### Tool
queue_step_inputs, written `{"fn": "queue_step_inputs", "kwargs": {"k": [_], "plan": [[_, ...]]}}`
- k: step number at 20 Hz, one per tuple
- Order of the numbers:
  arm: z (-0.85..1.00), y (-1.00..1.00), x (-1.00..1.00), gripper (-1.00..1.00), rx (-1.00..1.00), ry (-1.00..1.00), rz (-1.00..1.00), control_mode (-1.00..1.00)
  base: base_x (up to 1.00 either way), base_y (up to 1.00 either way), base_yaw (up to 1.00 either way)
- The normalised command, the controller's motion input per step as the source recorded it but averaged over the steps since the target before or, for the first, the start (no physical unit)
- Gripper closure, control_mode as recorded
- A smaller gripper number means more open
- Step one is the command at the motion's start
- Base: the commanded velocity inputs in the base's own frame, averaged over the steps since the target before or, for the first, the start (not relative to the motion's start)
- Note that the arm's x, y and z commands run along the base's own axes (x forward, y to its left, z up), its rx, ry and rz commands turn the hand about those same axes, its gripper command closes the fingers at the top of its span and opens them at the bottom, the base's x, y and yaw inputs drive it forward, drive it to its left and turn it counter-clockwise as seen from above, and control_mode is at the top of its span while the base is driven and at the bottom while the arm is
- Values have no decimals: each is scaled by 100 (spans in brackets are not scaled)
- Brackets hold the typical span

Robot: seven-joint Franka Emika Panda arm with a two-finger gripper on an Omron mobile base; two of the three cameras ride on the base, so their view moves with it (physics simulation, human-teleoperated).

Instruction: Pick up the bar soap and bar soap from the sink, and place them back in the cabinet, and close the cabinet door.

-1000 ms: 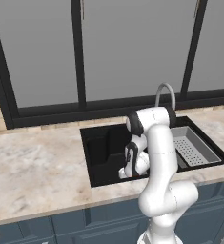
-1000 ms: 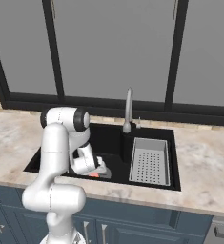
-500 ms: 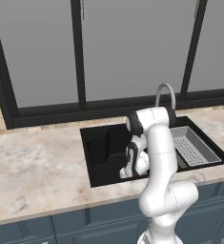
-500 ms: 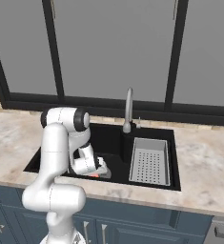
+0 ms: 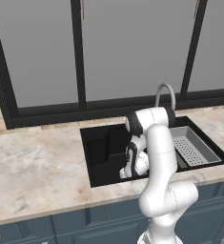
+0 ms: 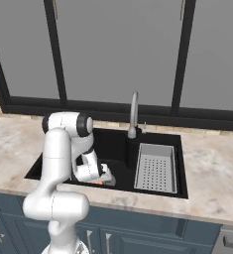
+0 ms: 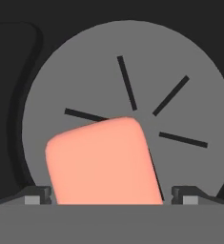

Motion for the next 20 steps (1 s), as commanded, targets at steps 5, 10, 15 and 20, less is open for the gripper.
{"fn": "queue_step_inputs", "kwargs": {"k": [5,10,15,20], "plan": [[-13,1,4,-100,-1,0,0,-100,0,0,0],[-13,0,2,-100,-1,0,0,-100,0,0,0],[-6,0,0,-100,0,0,0,-100,0,0,0],[0,0,0,-100,0,0,0,-100,0,0,0]]}}
